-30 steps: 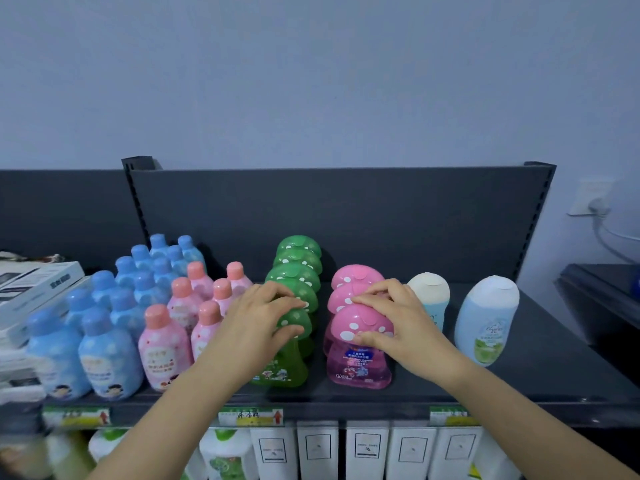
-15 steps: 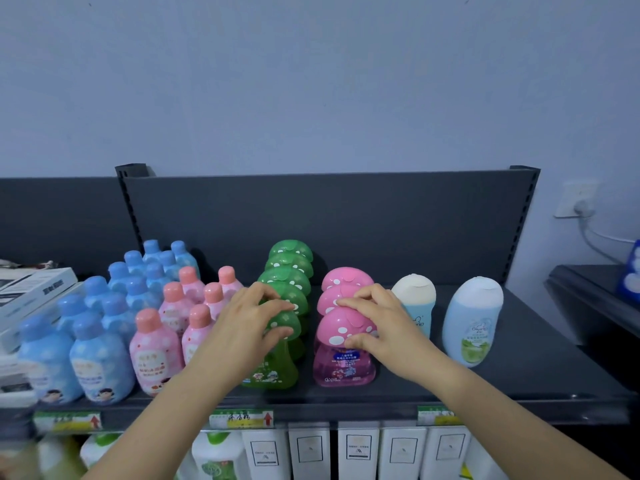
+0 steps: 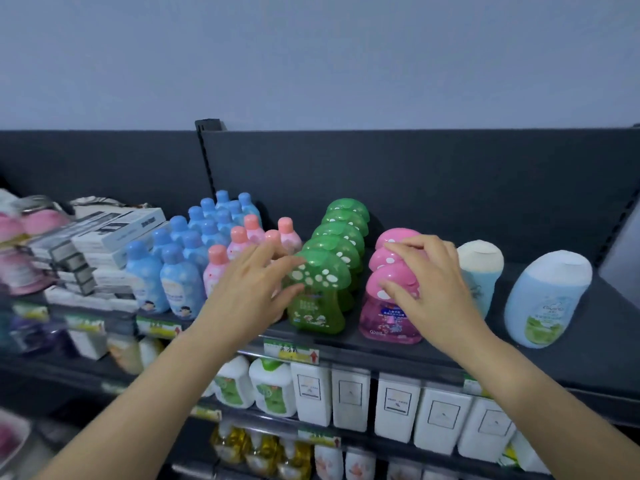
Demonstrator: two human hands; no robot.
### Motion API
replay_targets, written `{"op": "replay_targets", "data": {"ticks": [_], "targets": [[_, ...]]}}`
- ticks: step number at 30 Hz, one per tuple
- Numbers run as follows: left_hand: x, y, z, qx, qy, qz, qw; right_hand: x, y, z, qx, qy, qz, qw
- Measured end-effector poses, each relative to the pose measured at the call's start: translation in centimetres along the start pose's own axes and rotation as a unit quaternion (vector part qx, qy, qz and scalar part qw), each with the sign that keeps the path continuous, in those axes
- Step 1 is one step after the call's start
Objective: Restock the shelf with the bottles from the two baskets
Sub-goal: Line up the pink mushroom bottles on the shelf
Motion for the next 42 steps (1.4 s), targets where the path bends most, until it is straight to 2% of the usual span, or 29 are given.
{"op": "replay_targets", "data": {"ticks": [7,11,18,28,34,42], "targets": [[-3.6,-7.5,-6.3,-0.070,0.059,-0.031,0.995,4.6,1.9,-8.8,-0.112,0.006,-0.049,0.992],[-5.7,-14.8,-12.6,-0.125,0.102,-0.066,0.985,9.3,3.3,-14.7,-0.138,0.009,-0.092,0.986],[-11.4,-32.1,-25.0,-0.262,0.136,-0.130,0.946,21.0,4.6,-28.6,-0.172,-0.029,-0.195,0.965],[-18.1,-50.1,-35.9,-0.380,0.150,-0.136,0.903,34.6,4.5,-47.8,-0.243,-0.005,-0.295,0.924],[-17.9,-55.9,-39.8,-0.442,0.138,-0.150,0.874,40.6,4.9,-53.5,-0.279,0.013,-0.346,0.896],[-13.6,-58.6,-45.6,-0.480,0.128,-0.188,0.847,52.7,6.7,-55.8,-0.273,0.068,-0.450,0.847]]}}
Point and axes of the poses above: each hand's wrist, its own y-axis towards the middle knuckle, its own x-axis out of the palm, z = x × y, the point moved 5 cm from there along y, towards the middle knuckle, and after that the axes turned 7 degrees about -z, right-handed, at the moved point
